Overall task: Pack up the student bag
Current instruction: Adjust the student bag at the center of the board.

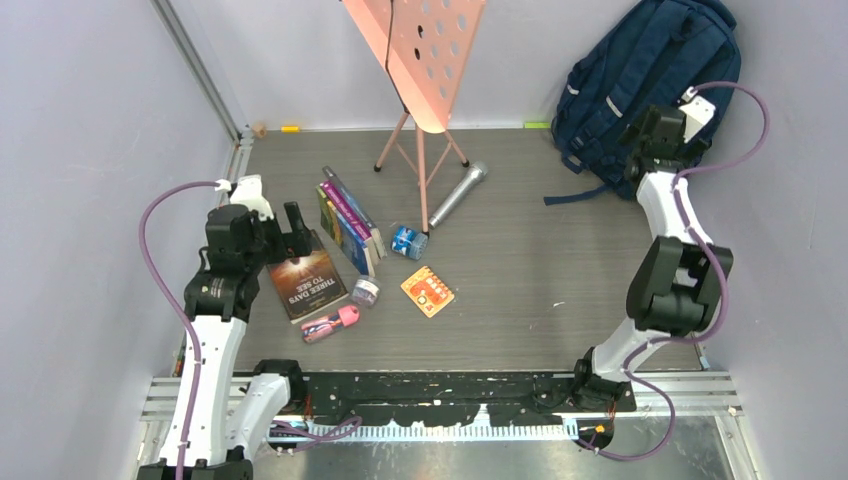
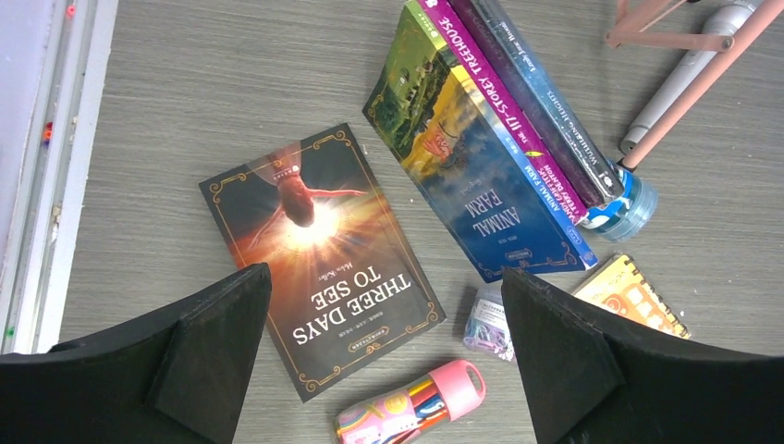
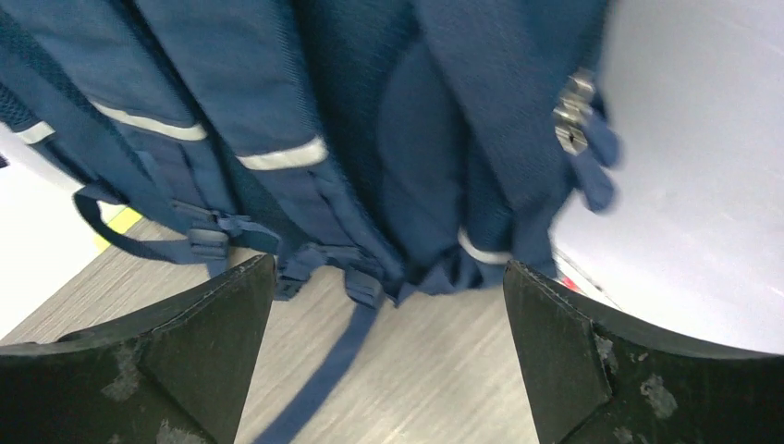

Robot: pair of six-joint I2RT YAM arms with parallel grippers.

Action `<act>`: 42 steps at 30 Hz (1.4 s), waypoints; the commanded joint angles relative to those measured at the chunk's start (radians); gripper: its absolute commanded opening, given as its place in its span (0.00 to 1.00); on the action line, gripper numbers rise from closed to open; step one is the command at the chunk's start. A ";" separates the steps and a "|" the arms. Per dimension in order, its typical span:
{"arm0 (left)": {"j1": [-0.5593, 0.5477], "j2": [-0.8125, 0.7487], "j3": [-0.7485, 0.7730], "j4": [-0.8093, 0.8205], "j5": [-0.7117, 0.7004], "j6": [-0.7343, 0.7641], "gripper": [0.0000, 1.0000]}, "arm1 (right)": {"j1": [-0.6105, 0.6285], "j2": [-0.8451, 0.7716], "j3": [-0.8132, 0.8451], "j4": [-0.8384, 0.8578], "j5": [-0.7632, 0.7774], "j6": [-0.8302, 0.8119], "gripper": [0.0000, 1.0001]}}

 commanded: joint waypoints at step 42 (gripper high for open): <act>0.003 -0.028 -0.046 0.081 0.323 0.035 0.99 | -0.021 -0.011 0.132 0.125 -0.363 -0.075 0.00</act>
